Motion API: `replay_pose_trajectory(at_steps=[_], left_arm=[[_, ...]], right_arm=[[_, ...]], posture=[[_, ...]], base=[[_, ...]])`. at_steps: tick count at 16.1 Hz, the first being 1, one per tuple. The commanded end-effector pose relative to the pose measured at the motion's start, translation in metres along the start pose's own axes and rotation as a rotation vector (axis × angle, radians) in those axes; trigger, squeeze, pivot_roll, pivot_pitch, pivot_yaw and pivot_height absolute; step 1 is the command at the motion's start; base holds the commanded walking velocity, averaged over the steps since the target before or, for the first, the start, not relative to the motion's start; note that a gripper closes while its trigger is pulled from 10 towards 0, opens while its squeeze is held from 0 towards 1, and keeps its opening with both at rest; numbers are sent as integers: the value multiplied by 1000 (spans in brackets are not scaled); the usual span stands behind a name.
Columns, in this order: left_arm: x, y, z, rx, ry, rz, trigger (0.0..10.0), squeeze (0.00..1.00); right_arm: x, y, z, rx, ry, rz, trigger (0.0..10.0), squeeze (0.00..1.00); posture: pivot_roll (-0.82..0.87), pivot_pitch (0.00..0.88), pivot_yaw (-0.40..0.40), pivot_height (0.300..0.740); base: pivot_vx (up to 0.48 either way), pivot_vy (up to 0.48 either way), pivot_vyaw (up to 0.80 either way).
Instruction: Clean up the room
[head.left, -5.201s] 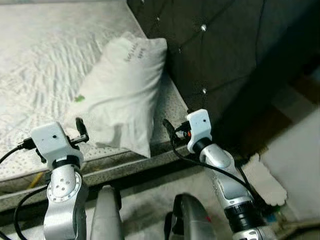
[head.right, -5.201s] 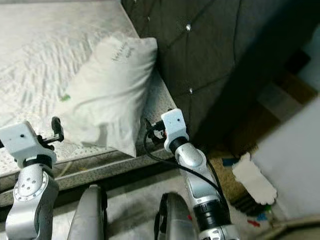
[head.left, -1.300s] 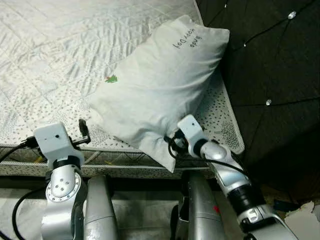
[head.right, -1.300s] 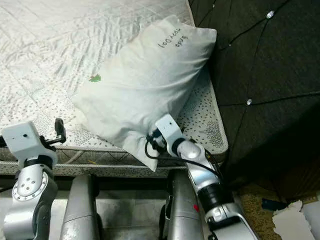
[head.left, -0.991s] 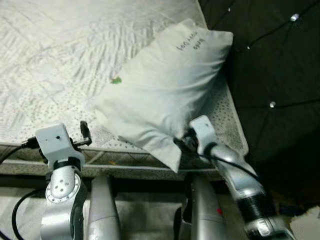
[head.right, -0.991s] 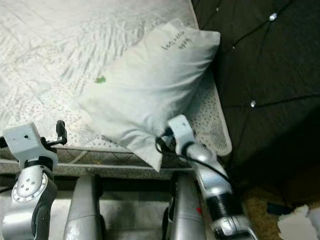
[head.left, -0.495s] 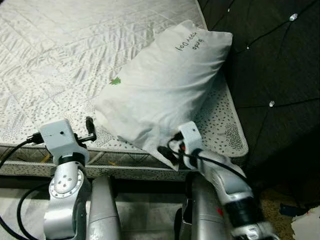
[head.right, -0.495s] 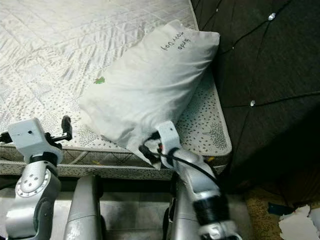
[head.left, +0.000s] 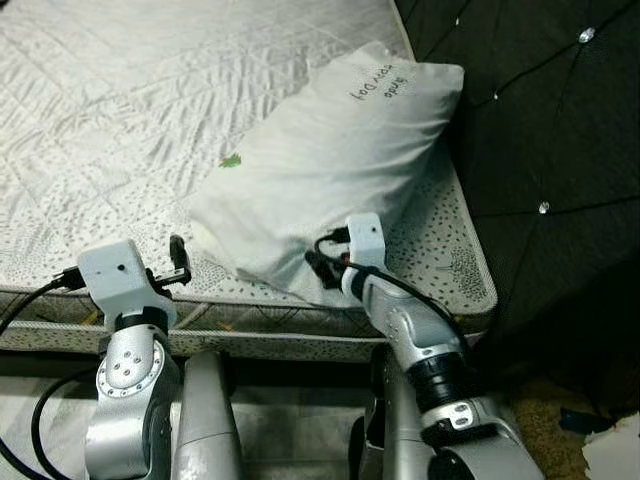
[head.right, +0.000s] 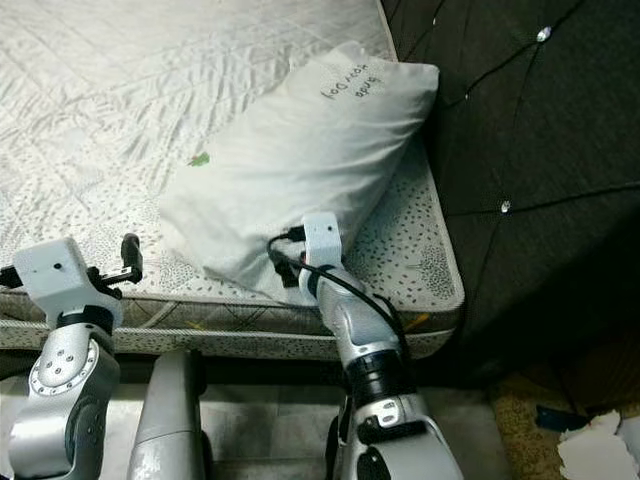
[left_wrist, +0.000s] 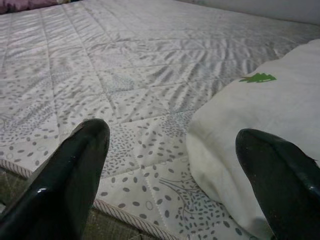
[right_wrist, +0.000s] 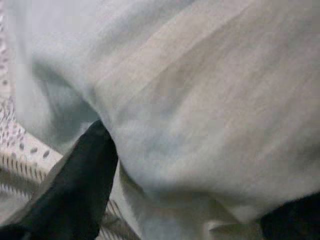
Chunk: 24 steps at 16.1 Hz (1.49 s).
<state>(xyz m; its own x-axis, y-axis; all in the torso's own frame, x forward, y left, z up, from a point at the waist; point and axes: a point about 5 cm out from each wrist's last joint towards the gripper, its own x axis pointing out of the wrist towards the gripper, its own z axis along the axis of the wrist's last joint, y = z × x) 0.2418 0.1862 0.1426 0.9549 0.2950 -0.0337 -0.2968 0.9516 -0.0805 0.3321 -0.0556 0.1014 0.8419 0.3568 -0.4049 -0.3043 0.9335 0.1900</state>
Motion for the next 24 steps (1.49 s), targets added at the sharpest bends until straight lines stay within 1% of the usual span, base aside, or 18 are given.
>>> replay_pose_trajectory(at_steps=[1,3,4,6,10,11,12,13,14,15,16,18,19,21,22,23,24], left_arm=[[0,1,-4,-11,16,3,10000,0],[3,-4,-3,-16,10,-4,10000,0],[4,-6,-2,-17,5,-10,10000,0],[4,-5,-3,-15,3,-10,10000,0],[5,-5,-3,-14,0,-4,10000,0],[5,-5,-3,-13,-2,-3,10000,0],[5,-5,-3,-12,-4,-2,10000,0],[6,-4,-3,-12,-6,0,10000,0],[6,-4,-3,-12,-7,1,10000,0],[7,-5,-3,-12,-7,-1,10000,0],[8,-6,-3,-11,-5,-5,10000,0],[8,-8,-4,-11,-4,-12,10000,0],[8,-9,-5,-27,3,-17,10000,0],[7,-9,-5,-26,0,-15,10000,0],[6,-9,-5,-15,-2,-16,10000,0],[5,-9,-6,-8,1,-15,10000,0],[5,-9,-6,-6,2,-14,10000,0]], right_arm=[[1,-5,17,15,-77,-51,0,0],[2,-12,18,45,-91,-91,0,0],[3,-19,17,74,-97,-135,0,0],[4,-26,16,93,-106,-174,0,0],[5,-32,14,104,-117,-206,0,0],[6,-37,16,99,-126,-218,0,0],[7,-45,21,90,-134,-229,0,0],[7,-57,29,84,-150,-249,0,0],[4,-83,50,71,-193,-319,0,0],[-1,-98,63,63,-219,-361,0,0],[-9,-118,83,48,-265,-413,0,0],[-23,-141,104,31,-325,-496,0,0],[-36,-160,115,36,-368,-575,0,0],[-47,-175,120,26,-395,-643,0,0],[-55,-188,120,14,-408,-698,0,0],[-60,-196,115,-3,-402,-736,0,0],[-62,-200,108,-18,-393,-755,0,0]], posture=[[128,64,-55,536],[127,57,-54,536],[127,42,-52,536],[128,38,-53,536],[133,32,-58,536],[135,28,-59,536],[136,26,-60,536],[135,23,-58,536],[135,23,-58,536],[131,19,-58,536],[128,17,-60,536],[126,13,-65,536],[127,15,-66,536],[126,18,-66,536],[124,19,-65,536],[122,20,-64,536],[120,21,-63,536]], base=[[0,0,0],[0,0,0],[0,0,0],[0,0,0],[0,0,0],[0,0,0],[0,0,0],[0,0,0],[0,0,0],[0,0,0],[0,0,0],[0,0,0],[0,0,0],[0,0,0],[0,0,0],[0,0,0],[0,0,0]])
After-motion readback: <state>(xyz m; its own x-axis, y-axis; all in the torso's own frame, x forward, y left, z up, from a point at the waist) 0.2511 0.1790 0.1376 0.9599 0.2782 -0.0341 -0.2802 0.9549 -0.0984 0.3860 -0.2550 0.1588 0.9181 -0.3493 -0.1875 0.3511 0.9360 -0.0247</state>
